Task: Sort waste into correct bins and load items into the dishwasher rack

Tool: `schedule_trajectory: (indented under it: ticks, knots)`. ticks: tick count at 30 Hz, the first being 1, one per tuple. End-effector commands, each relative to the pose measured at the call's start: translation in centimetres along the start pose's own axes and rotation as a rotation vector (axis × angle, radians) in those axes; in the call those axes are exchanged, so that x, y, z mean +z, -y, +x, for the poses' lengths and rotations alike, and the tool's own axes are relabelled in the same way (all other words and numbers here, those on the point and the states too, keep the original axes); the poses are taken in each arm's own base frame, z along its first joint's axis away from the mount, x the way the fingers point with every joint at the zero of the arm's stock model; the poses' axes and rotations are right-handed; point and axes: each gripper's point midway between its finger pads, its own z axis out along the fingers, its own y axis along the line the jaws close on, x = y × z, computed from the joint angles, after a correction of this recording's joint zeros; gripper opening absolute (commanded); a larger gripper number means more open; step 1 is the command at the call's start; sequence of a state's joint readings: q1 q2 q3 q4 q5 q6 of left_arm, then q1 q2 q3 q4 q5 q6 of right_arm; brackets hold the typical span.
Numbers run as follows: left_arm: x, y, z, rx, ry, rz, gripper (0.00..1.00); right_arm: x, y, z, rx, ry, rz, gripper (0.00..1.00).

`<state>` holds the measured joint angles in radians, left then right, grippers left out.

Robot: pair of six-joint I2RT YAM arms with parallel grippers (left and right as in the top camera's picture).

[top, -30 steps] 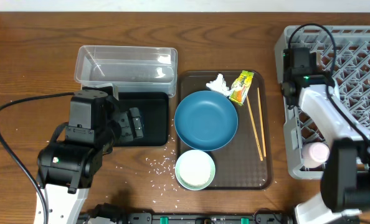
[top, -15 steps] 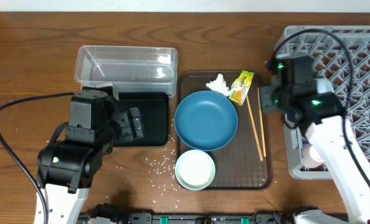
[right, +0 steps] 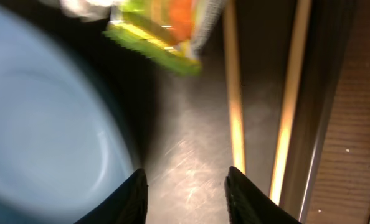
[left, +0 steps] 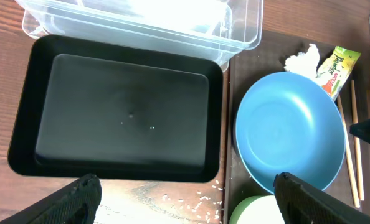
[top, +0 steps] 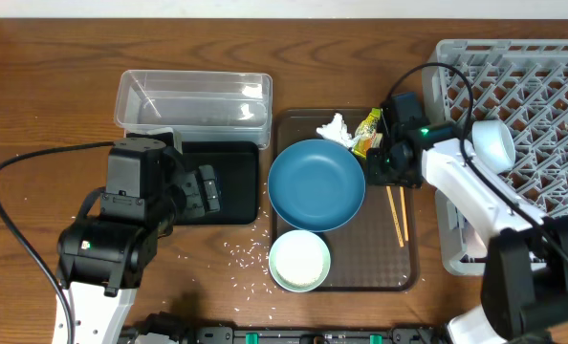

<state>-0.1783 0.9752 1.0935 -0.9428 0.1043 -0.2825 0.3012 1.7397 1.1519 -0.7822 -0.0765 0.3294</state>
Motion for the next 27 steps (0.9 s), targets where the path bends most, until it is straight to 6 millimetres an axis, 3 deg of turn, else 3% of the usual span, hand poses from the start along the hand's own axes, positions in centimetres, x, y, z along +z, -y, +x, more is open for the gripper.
schedule_trajectory:
  ticks: [1,6,9,11,13,18,23,27]
  knots:
    - [-0.1,-0.2,-0.3,0.014,0.006,-0.014,0.91,2.3,1.4,0.7,0.042,-0.045,0.087,0.36]
    - [-0.1,-0.2,-0.3,0.014,0.006,-0.014,0.91,4.6,2.9,1.6,0.032,-0.104,0.165,0.33]
    - [-0.1,-0.2,-0.3,0.014,0.006,-0.014,0.91,5.2,3.0,2.1,0.031,-0.13,0.171,0.2]
    - [-0.1,-0.2,-0.3,0.014,0.006,-0.014,0.91,5.2,3.0,2.1,0.032,-0.131,0.171,0.01]
    - [-0.1,-0.2,-0.3,0.014,0.006,-0.014,0.91,4.5,3.0,2.0,0.033,-0.125,0.17,0.01]
    - [-0.1,-0.2,-0.3,0.014,0.006,-0.014,0.91,0.9,3.0,0.9,0.03,-0.058,0.146,0.01]
    - [-0.1,-0.2,-0.3,0.014,0.006,-0.014,0.91,-5.0,2.7,-0.8,-0.061,0.113,0.123,0.01]
    - [-0.1,-0.2,-0.3,0.014,0.006,-0.014,0.91,-9.9,4.7,-2.6,-0.037,0.297,0.217,0.01]
